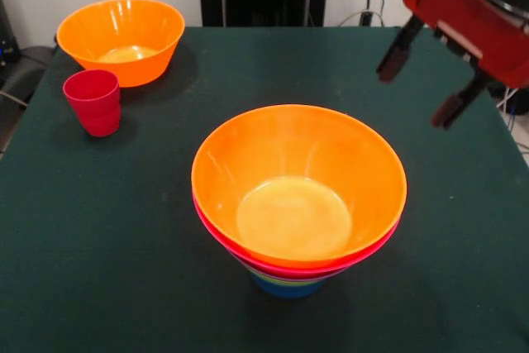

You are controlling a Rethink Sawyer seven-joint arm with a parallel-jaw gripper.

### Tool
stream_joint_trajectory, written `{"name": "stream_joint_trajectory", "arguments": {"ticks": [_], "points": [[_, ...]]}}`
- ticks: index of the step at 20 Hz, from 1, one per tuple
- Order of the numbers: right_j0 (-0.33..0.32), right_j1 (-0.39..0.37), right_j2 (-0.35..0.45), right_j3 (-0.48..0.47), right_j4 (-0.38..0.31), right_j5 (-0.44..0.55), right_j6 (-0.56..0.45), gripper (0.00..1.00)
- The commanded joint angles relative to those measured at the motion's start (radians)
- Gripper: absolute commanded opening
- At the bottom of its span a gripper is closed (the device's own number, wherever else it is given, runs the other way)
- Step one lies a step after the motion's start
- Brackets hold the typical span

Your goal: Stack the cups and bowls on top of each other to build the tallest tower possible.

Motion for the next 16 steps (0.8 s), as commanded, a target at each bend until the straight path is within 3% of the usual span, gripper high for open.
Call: {"name": "stream_joint_trajectory", "arguments": {"ticks": [1, 8, 16], "points": [[0.104, -0.209, 0.259, 0.366, -0.257, 0.033, -0.433, 1.00], [0.175, -0.387, 0.359, 0.701, -0.399, -0.135, -0.549, 1.00], [0.214, -0.534, 0.428, 0.995, -0.500, -0.334, -0.624, 1.00]]}}
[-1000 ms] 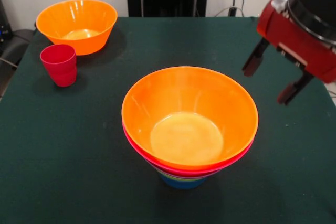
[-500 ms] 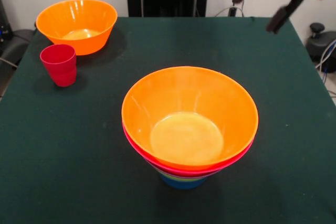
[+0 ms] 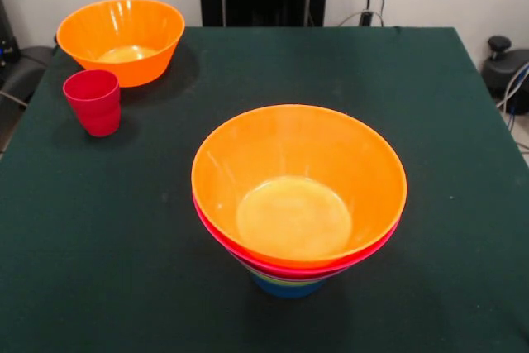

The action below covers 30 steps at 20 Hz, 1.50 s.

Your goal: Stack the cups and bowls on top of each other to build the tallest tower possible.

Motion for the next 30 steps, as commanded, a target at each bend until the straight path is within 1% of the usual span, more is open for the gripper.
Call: {"name": "stream_joint_trajectory", "arguments": {"ticks": [1, 2, 3, 4, 7, 10, 13, 17, 19, 20, 22, 27, 30], "points": [[0.018, -0.165, 0.207, 0.416, -0.166, -0.193, -0.315, 1.00], [0.024, -0.193, 0.214, 0.464, -0.179, -0.226, -0.325, 1.00], [0.025, -0.207, 0.219, 0.488, -0.188, -0.244, -0.330, 1.00], [0.030, -0.239, 0.227, 0.540, -0.203, -0.277, -0.339, 1.00], [0.028, -0.295, 0.250, 0.631, -0.236, -0.340, -0.356, 1.00], [0.005, -0.347, 0.291, 0.733, -0.269, -0.429, -0.376, 1.00], [-0.023, -0.385, 0.329, 0.803, -0.299, -0.499, -0.382, 1.00], [-0.084, -0.423, 0.397, 0.883, -0.336, -0.588, -0.387, 1.00], [-0.114, -0.430, 0.430, 0.906, -0.352, -0.622, -0.380, 1.00], [-0.143, -0.430, 0.451, 0.921, -0.359, -0.656, -0.384, 1.00], [-0.180, -0.438, 0.485, 0.946, -0.375, -0.697, -0.378, 1.00], [-0.257, -0.463, 0.564, 0.998, -0.416, -0.772, -0.367, 1.00], [-0.316, -0.479, 0.624, 1.036, -0.445, -0.836, -0.365, 1.00]]}}
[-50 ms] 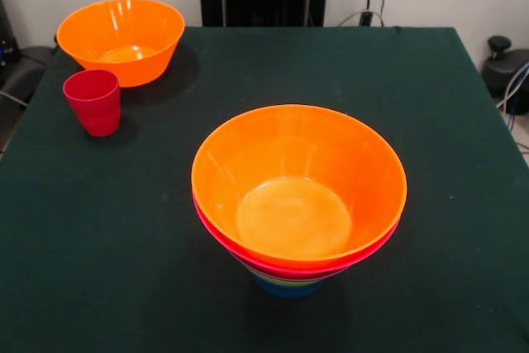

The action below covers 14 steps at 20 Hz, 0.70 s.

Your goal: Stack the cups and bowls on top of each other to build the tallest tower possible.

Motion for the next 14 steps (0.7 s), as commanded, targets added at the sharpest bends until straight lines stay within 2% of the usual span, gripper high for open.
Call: {"name": "stream_joint_trajectory", "arguments": {"ticks": [1, 8, 14], "points": [[-0.084, -0.017, 0.263, 0.186, -0.112, -0.132, -0.278, 1.00], [-0.224, -0.046, 0.407, 0.279, -0.186, -0.251, -0.264, 1.00], [-0.326, -0.033, 0.511, 0.329, -0.256, -0.335, -0.215, 1.00]]}}
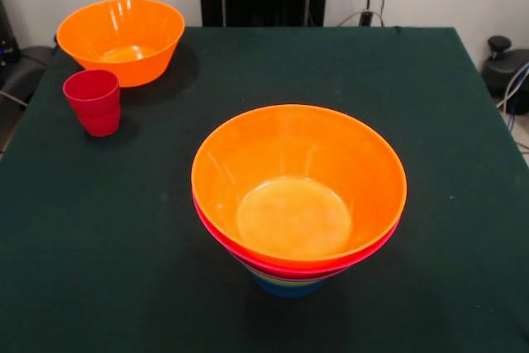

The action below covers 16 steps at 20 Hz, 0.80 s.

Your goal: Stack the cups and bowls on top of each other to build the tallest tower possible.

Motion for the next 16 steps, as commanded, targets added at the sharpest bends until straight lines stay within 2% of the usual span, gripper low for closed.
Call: {"name": "stream_joint_trajectory", "arguments": {"ticks": [1, 7, 16], "points": [[-0.073, 0.026, 0.248, 0.140, -0.127, -0.105, -0.202, 1.00], [-0.159, 0.047, 0.327, 0.169, -0.209, -0.172, -0.155, 1.00], [-0.274, 0.142, 0.428, 0.133, -0.338, -0.249, -0.119, 1.00]]}}
